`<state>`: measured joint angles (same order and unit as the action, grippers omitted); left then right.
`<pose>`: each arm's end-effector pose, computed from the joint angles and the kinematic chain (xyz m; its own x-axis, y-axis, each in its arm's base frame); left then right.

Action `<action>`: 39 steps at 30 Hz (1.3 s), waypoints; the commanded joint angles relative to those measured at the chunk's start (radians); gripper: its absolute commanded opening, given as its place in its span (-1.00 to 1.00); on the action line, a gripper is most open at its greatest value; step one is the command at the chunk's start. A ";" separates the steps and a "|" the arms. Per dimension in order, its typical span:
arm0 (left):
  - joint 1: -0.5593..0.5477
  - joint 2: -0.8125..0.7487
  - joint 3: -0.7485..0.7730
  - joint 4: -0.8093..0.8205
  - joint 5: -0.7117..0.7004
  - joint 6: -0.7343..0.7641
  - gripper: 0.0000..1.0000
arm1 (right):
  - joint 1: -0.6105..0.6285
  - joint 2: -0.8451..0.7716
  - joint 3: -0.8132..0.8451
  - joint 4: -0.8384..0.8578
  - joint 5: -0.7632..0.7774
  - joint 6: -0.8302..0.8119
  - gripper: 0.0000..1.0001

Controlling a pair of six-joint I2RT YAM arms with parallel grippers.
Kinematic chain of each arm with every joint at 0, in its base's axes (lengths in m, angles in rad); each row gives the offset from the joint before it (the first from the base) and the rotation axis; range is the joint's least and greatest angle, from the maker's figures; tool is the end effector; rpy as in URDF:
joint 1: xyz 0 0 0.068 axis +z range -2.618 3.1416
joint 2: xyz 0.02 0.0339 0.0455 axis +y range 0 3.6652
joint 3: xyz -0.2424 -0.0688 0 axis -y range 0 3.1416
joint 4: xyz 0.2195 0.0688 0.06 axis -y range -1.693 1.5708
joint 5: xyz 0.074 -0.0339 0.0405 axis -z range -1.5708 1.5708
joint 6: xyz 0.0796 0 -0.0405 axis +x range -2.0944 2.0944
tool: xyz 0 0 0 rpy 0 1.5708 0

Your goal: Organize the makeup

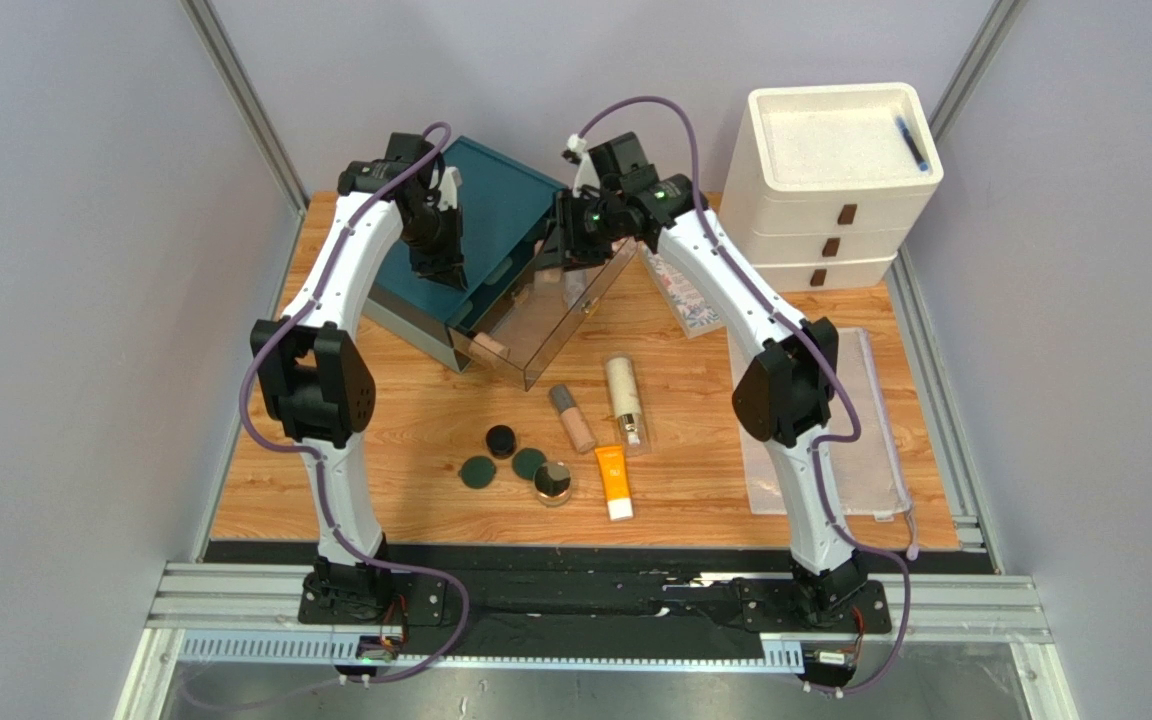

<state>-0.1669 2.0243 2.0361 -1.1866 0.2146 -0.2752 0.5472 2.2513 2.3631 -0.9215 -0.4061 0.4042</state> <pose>0.3951 -0.0838 0.2540 -0.9417 -0.1106 -0.3178 -0.0131 0.9557 -0.2939 0.3982 0.2794 0.2795 -0.8480 -0.0936 -0.5216 -0.4102 0.7391 0.5342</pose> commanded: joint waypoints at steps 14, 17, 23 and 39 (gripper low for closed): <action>-0.022 0.079 -0.036 -0.128 -0.038 0.019 -1.00 | 0.013 0.024 0.051 0.041 -0.056 0.030 0.27; -0.023 0.085 -0.024 -0.133 -0.037 0.022 -1.00 | -0.001 -0.018 0.048 0.033 -0.045 0.027 0.27; -0.023 0.097 -0.005 -0.140 -0.032 0.030 -1.00 | -0.065 -0.204 -0.076 -0.089 0.012 -0.027 0.27; -0.023 0.091 -0.039 -0.128 -0.021 0.045 -1.00 | -0.110 -0.279 -0.565 -0.237 0.036 -0.163 0.27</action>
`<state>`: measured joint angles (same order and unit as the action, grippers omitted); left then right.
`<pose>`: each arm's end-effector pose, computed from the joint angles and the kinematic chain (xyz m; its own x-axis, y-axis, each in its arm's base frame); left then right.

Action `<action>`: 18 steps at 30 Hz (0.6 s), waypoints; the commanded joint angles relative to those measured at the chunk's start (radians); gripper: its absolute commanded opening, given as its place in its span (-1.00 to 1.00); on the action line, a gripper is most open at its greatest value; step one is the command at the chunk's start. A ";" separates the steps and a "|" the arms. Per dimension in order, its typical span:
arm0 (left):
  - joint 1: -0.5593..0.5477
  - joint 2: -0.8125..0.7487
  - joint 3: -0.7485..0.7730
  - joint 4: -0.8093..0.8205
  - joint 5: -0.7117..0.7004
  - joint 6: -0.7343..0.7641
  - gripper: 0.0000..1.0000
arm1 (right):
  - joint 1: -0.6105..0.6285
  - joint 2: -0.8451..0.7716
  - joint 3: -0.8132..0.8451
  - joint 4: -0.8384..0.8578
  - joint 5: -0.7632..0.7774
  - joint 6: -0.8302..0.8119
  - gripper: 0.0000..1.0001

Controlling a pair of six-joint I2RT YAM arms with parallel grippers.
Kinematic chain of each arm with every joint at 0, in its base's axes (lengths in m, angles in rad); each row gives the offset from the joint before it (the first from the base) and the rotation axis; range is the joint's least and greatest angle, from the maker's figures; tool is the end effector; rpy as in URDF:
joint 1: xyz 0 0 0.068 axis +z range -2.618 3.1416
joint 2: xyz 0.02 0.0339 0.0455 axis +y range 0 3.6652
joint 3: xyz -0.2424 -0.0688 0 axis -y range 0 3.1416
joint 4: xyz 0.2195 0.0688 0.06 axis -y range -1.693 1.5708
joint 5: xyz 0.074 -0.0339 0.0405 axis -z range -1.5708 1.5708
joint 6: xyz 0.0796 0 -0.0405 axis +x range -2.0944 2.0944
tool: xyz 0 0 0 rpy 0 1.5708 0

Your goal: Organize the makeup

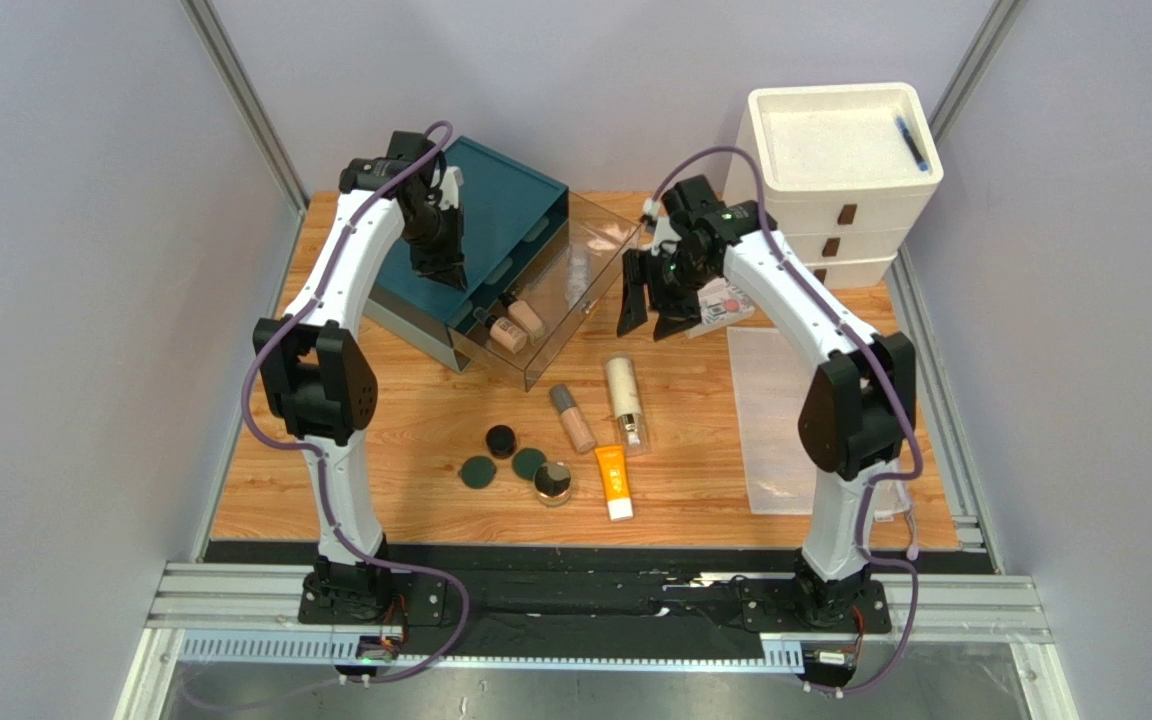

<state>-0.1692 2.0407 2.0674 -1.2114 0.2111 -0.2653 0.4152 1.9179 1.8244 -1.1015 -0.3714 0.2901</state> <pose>0.3962 -0.0846 0.2548 -0.9448 -0.0987 -0.3125 -0.0055 0.9582 -0.2861 0.3370 0.1801 0.2429 -0.9580 -0.1310 -0.2551 -0.2335 0.8729 0.4285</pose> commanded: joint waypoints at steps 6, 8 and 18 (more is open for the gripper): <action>-0.021 0.062 -0.095 -0.088 -0.009 0.034 -1.00 | 0.043 0.118 -0.103 -0.009 0.025 -0.037 0.27; -0.021 0.062 -0.095 -0.088 -0.009 0.035 -1.00 | 0.048 0.151 -0.112 0.009 0.008 -0.034 0.27; -0.021 0.056 -0.105 -0.089 -0.009 0.051 -1.00 | 0.092 0.233 -0.162 0.065 0.008 -0.012 0.19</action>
<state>-0.1688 2.0243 2.0357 -1.1854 0.2176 -0.2546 0.4892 2.1384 1.6752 -1.0763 -0.3683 0.2687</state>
